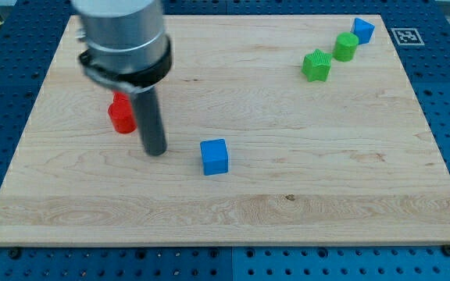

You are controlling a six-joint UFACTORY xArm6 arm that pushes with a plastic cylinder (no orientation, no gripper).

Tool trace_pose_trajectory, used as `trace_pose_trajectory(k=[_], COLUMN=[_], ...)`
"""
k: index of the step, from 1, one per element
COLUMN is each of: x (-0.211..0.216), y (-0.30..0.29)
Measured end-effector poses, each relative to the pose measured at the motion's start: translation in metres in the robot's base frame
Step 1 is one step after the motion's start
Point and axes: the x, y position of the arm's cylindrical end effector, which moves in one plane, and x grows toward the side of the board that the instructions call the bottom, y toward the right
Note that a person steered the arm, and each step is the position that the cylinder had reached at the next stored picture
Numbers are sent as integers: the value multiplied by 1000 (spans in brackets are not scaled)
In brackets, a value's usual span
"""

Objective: Move blue cube to center of the board

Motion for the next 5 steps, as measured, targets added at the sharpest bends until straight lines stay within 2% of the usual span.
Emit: trace_pose_trajectory(k=[1, 2, 4, 5], x=[28, 28, 28, 28], y=[4, 36, 146, 156])
